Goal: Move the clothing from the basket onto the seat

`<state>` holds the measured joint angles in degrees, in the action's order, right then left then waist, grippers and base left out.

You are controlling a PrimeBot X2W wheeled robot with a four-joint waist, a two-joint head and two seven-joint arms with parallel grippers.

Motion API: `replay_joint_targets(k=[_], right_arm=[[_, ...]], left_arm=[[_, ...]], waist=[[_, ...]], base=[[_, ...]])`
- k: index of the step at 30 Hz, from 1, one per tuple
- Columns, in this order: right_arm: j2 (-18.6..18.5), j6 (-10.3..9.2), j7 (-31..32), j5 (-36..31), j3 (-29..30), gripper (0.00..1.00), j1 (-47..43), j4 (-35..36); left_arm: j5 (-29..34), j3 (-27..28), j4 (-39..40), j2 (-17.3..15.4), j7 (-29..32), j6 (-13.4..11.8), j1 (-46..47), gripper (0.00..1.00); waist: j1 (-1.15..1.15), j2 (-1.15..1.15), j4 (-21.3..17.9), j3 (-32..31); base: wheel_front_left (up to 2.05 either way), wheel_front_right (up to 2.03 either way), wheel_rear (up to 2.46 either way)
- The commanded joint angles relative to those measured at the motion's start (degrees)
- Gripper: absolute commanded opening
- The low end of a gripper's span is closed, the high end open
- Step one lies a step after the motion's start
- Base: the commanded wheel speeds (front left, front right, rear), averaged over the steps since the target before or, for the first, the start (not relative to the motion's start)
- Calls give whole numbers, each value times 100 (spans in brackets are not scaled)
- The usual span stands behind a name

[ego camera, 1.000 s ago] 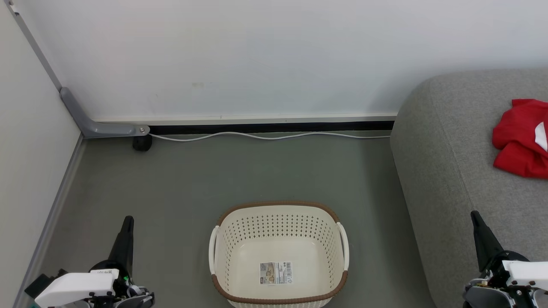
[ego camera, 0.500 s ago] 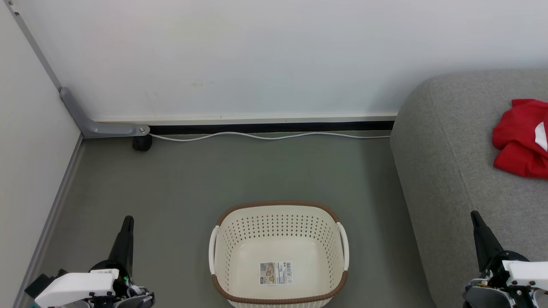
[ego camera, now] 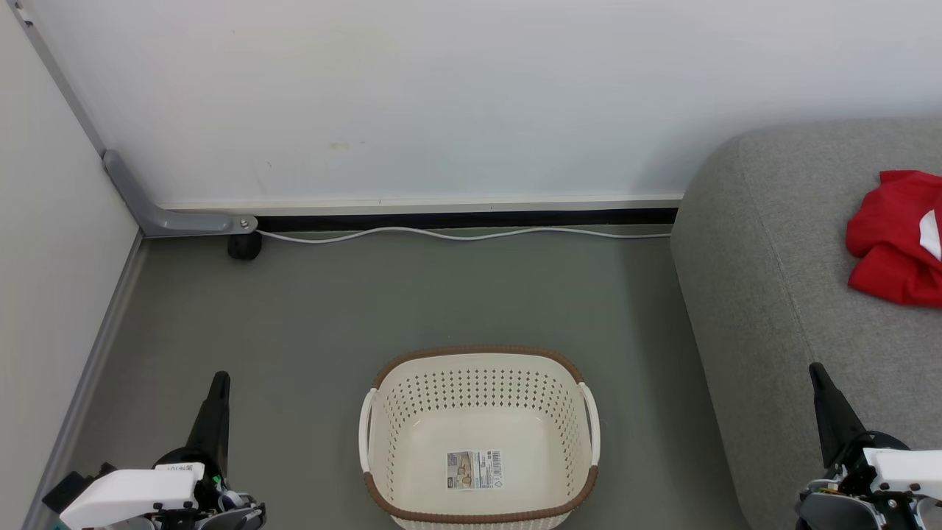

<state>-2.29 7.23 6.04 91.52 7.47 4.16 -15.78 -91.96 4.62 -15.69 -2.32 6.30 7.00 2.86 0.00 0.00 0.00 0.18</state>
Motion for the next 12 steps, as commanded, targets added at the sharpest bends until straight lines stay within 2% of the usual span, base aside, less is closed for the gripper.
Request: replay_joint_targets(k=[1,12], right_arm=[[-59,25,45,65,-95,0,203,176],[-59,25,45,65,-95,0,203,176]], left_arm=[[-21,189,165,-55,18,48,333,0],[-21,189,165,-55,18,48,333,0]], waist=[[0,0,0,0],[0,0,0,0]], base=[[0,0,0],[0,0,0]])
